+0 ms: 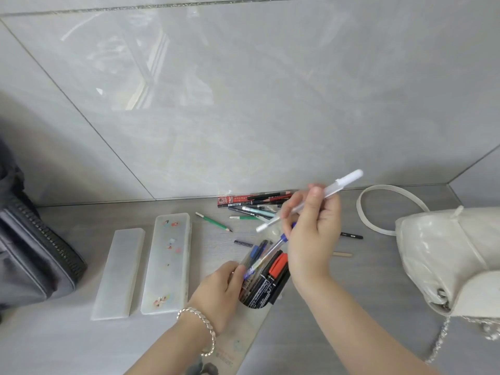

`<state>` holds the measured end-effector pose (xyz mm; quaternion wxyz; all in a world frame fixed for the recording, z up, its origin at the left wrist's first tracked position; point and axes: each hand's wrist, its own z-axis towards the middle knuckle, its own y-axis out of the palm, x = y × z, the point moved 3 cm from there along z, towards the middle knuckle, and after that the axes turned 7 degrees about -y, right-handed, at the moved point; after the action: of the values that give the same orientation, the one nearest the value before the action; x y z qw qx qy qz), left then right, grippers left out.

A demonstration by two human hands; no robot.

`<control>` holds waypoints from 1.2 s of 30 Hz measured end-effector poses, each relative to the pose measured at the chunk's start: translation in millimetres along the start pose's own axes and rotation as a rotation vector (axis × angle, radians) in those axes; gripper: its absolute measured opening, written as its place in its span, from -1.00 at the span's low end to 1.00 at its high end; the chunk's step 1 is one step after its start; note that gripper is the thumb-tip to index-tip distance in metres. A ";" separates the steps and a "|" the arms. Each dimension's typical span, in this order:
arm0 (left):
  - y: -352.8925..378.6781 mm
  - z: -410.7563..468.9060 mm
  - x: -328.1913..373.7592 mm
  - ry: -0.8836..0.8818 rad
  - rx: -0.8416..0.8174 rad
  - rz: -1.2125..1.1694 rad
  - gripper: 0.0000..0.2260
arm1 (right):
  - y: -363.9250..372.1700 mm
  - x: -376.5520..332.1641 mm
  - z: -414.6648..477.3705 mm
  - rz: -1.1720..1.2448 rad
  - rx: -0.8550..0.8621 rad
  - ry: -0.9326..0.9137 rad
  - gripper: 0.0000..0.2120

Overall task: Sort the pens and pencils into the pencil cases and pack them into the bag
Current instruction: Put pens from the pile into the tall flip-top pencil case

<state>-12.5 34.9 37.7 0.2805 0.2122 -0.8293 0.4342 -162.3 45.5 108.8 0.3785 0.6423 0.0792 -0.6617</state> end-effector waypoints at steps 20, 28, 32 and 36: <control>-1.3 -17.7 -10.6 0.011 0.035 0.032 -0.65 | -42.2 28.3 -26.4 -0.199 -0.425 0.456 -0.65; -1.3 -18.6 -15.0 -0.001 0.029 0.022 -0.66 | -55.6 35.5 -26.4 -0.415 -0.354 0.253 -0.78; 3.1 -19.9 -12.8 -0.014 0.017 0.042 -0.66 | -49.8 35.0 -29.8 -0.247 -0.099 0.311 -0.82; 6.3 -20.9 -8.7 0.004 -0.002 0.132 -0.70 | -47.4 36.0 -25.1 -0.162 0.129 0.457 -0.65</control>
<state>-3.8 56.7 38.0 0.2534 0.1560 -0.8412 0.4514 -167.0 79.2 53.9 0.2550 0.7896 0.1715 -0.5311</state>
